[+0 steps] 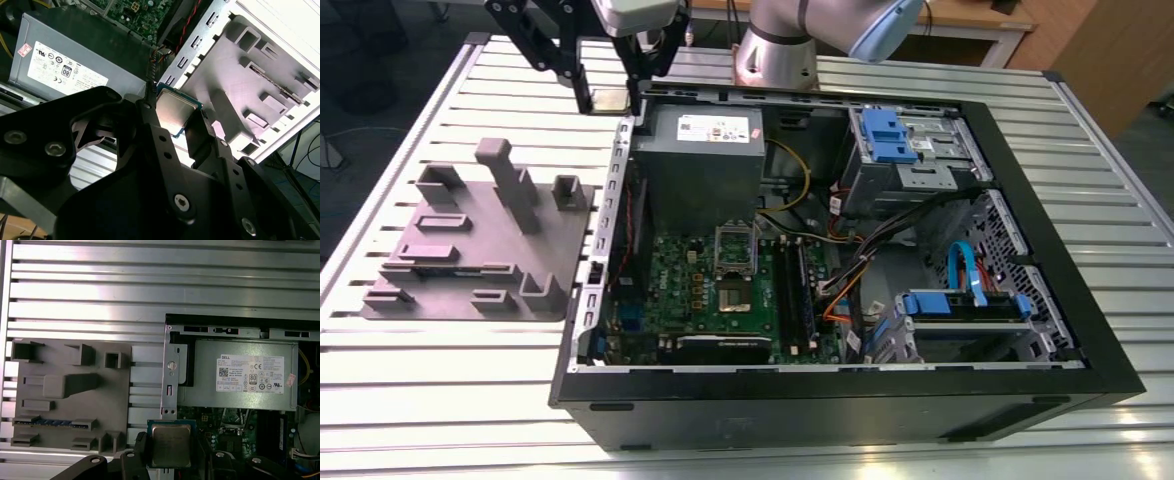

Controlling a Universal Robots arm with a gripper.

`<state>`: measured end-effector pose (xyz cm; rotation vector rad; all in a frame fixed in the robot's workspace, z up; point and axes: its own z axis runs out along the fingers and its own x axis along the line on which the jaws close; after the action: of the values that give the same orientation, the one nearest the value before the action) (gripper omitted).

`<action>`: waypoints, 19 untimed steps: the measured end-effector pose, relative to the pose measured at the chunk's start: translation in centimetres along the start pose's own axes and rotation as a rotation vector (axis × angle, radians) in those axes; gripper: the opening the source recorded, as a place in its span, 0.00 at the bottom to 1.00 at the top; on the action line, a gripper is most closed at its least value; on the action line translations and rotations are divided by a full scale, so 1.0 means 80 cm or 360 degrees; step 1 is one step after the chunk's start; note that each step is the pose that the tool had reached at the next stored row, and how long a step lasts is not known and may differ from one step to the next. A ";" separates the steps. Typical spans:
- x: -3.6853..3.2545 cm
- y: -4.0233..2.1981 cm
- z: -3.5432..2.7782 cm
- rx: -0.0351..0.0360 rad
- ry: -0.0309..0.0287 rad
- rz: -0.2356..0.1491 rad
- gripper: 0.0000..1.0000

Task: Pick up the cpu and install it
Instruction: 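Pick up the cpu and move it towards the insertion slot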

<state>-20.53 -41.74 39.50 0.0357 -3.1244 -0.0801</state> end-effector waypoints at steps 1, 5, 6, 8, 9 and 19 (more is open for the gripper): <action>-0.0001 0.0000 0.0000 0.0000 0.00000 0.0000 0.47; -0.0008 0.0000 0.0000 0.0000 0.00000 0.0000 0.47; -0.0015 0.0000 -0.0001 0.0000 0.00001 0.0000 0.47; -0.0055 -0.0001 0.0000 0.0000 -0.00001 0.0000 0.47; -0.0065 -0.0001 -0.0001 0.0000 0.00001 0.0000 0.47; -0.0092 -0.0030 -0.0002 0.0000 0.00000 0.0000 0.47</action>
<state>-19.79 -41.96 39.49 0.0356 -3.1244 -0.0802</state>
